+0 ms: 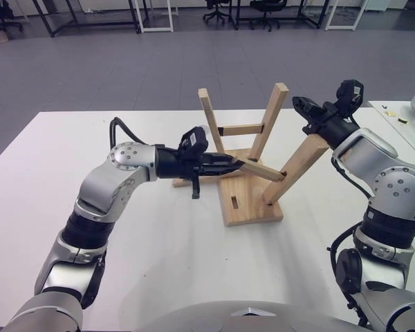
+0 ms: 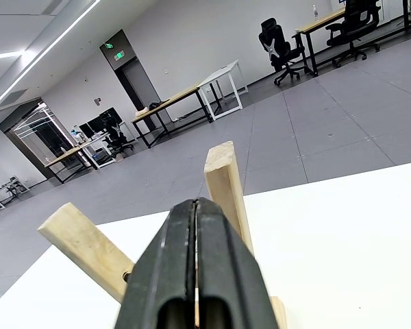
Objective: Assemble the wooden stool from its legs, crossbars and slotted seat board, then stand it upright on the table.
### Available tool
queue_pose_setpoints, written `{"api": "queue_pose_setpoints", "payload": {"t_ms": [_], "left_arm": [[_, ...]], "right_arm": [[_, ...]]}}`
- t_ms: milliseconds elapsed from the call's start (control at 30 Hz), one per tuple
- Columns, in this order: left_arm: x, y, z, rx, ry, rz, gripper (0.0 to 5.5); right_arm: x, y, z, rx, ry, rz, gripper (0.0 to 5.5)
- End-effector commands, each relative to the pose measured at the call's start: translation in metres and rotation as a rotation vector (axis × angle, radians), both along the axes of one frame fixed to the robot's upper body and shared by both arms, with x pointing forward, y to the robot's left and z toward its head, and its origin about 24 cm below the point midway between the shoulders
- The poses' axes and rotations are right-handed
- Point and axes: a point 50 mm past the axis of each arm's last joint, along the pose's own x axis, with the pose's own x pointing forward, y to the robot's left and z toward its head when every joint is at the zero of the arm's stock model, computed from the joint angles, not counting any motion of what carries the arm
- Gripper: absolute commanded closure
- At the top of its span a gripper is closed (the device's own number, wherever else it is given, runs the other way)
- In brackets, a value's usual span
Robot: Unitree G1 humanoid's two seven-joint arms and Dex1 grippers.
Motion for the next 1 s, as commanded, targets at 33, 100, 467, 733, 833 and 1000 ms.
{"api": "queue_pose_setpoints", "payload": {"t_ms": [33,100,467,733,833,1000], "left_arm": [[-0.003,0.010,0.003,-0.030,0.019,0.022,5.09],[-0.003,0.014,0.004,-0.078,0.031,0.039,5.09],[-0.012,-0.010,0.055,-0.464,0.035,-0.045,5.09],[-0.009,-0.028,0.035,-0.374,0.060,-0.061,5.09],[-0.001,-0.028,0.022,-0.332,0.051,-0.034,5.09],[-0.001,-0.026,0.013,-0.287,0.041,-0.045,5.09]], "right_arm": [[-0.001,0.001,0.001,-0.013,0.002,0.010,5.50],[0.000,0.001,0.001,-0.015,0.002,0.011,5.50],[0.001,0.000,-0.001,-0.019,0.007,0.014,5.50],[0.001,0.002,0.000,-0.016,0.001,0.018,5.50],[0.002,0.002,0.000,-0.014,-0.003,0.017,5.50],[0.002,0.001,0.001,-0.013,-0.005,0.013,5.50]]}}
